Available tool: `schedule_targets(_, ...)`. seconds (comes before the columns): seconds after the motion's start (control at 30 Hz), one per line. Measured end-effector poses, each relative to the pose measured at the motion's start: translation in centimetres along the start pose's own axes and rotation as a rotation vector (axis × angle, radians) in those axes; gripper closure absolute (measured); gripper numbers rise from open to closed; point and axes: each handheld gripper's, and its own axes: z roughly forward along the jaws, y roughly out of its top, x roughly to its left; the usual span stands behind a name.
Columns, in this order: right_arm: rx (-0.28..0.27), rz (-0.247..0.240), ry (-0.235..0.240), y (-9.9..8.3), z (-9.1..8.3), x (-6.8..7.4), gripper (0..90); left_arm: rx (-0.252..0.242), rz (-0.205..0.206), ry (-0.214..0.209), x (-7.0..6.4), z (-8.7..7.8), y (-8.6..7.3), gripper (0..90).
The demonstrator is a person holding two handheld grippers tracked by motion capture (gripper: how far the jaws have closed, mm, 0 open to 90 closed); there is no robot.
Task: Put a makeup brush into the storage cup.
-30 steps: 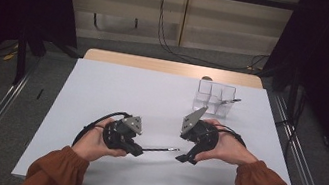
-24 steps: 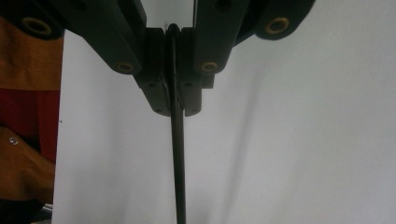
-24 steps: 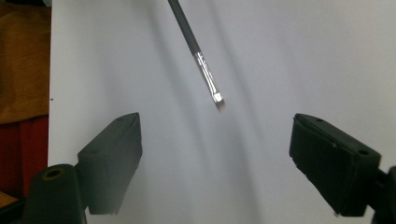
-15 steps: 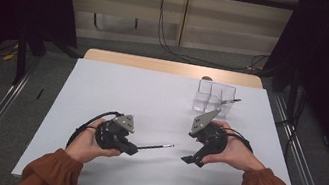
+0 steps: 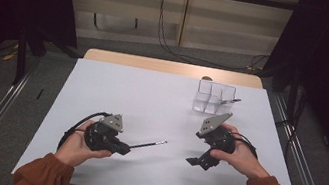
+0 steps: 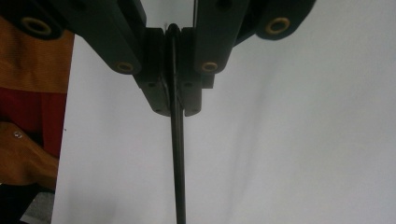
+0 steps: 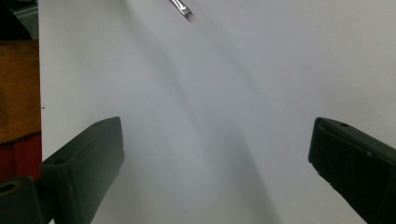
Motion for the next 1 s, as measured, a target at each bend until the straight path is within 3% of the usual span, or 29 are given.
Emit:
schedule_targets(0.1,-0.023,0.009,0.032,-0.6,0.0,0.0,2.8,-0.02,-0.01,0.001,-0.1,0.1,-0.3,85.1)
schedule_targets(0.23,-0.035,0.032,0.005,-1.3,0.2,0.0,4.3,-0.037,-0.01,0.009,0.1,0.1,-0.4,85.1)
schedule_targets(0.37,-0.067,0.044,-0.041,-1.8,0.4,0.4,5.8,-0.073,-0.041,-0.003,0.2,0.1,-0.6,85.0)
schedule_targets(0.4,-0.067,0.044,-0.038,-1.9,0.5,0.5,5.7,-0.062,-0.029,-0.004,0.3,0.1,-0.6,85.0)
schedule_targets(0.63,-0.114,0.062,-0.029,-2.3,0.3,1.0,4.6,-0.11,-0.044,-0.012,0.3,0.2,-0.8,85.0)
schedule_targets(1.0,-0.177,0.074,-0.055,-2.6,0.5,1.5,4.3,-0.155,-0.056,0.013,0.3,0.3,-1.0,85.0)
